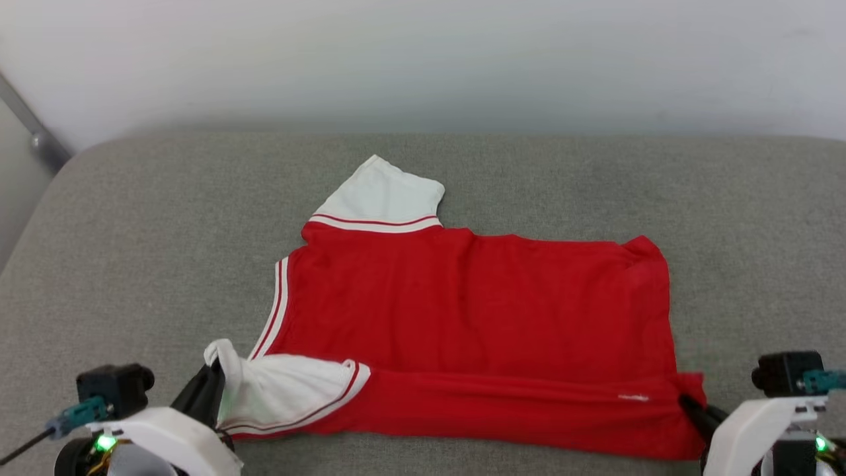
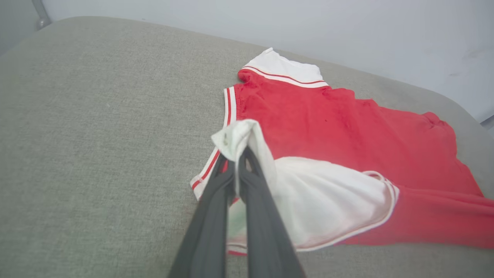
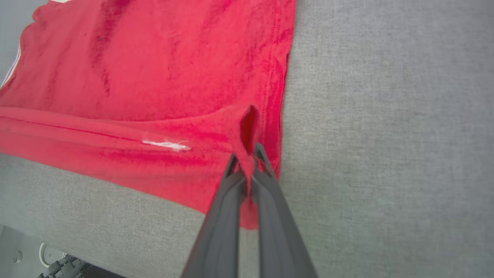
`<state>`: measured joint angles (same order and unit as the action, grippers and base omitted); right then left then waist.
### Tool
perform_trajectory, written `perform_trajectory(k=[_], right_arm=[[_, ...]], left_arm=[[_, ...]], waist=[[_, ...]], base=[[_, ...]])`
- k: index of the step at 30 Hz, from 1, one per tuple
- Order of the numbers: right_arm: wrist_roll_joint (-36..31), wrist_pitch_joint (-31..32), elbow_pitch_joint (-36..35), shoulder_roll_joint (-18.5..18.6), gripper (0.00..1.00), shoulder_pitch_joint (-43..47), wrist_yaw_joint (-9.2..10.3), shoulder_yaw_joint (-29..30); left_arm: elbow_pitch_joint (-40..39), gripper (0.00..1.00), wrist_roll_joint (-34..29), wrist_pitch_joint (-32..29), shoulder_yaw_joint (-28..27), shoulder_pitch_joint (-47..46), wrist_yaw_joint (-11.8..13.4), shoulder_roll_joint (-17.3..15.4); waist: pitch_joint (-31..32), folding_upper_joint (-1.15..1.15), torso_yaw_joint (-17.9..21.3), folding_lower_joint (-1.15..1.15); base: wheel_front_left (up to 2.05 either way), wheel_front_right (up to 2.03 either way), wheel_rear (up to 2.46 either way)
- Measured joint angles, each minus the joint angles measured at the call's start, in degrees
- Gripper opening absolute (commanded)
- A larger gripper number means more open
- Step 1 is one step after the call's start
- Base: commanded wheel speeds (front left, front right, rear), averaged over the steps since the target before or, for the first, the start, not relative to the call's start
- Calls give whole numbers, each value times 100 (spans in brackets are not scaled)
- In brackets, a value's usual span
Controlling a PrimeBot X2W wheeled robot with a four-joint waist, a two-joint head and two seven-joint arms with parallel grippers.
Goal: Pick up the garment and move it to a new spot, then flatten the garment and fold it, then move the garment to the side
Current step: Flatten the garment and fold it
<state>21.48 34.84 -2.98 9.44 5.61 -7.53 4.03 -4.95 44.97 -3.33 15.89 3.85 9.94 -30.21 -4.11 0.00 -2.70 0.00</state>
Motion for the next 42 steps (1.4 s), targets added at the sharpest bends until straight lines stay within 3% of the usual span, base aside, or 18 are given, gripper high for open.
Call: perform_trajectory(k=[12, 13, 14, 15, 16, 17, 18, 28, 35, 42], right_arm=[[-100, -365, 1339, 274, 0, -1626, 1, -543], [-105, -412, 1448, 282, 7, -1699, 1, -582], [-125, -475, 1543, 290, 25, -1756, 1, -645], [-142, -550, 1619, 298, 45, -1809, 1, -716], [-143, -637, 1690, 307, 89, -1862, 1, -764], [-142, -713, 1772, 314, 100, -1905, 0, -809], [-137, -786, 1841, 321, 100, -1938, 0, -848], [-163, -2302, 1900, 405, 100, -1681, 2, -923], [-470, -3289, 1385, 312, 100, -1193, 2, -675], [-756, -3428, 625, 5, 100, -615, 2, -510]], left_arm=[[1608, 0, 32, -36, 356, -1528, -765, 348], [1750, 0, 43, -40, 394, -1601, -828, 397], [1914, 6, 66, -3, 398, -1682, -875, 439], [2058, 24, 78, -1, 408, -1768, -949, 458], [2221, 45, 103, 14, 404, -1842, -1003, 480], [2342, 91, 126, 52, 411, -1890, -1045, 526], [2470, 100, 140, 60, 420, -1924, -1081, 569], [2905, 100, 308, 357, 258, -1852, -1143, 587], [2461, 100, 481, 123, 32, -1402, -929, 203], [1652, 100, 757, -922, 33, -1032, -784, -378]], waist=[[-881, 0, 37, 1], [-939, 0, 41, 1], [-993, 0, 45, 1], [-1038, 0, 53, 1], [-1075, 0, 63, 1], [-1098, 0, 73, 1], [-1107, 0, 84, 1], [-649, 0, 129, 1], [-57, 0, 234, 0], [323, 0, 388, 0]], base=[[0, 0, 0], [0, 0, 0], [0, 0, 0], [0, 0, 0], [0, 0, 0], [0, 0, 0], [0, 0, 0], [0, 0, 0], [0, 0, 0], [0, 0, 0]])
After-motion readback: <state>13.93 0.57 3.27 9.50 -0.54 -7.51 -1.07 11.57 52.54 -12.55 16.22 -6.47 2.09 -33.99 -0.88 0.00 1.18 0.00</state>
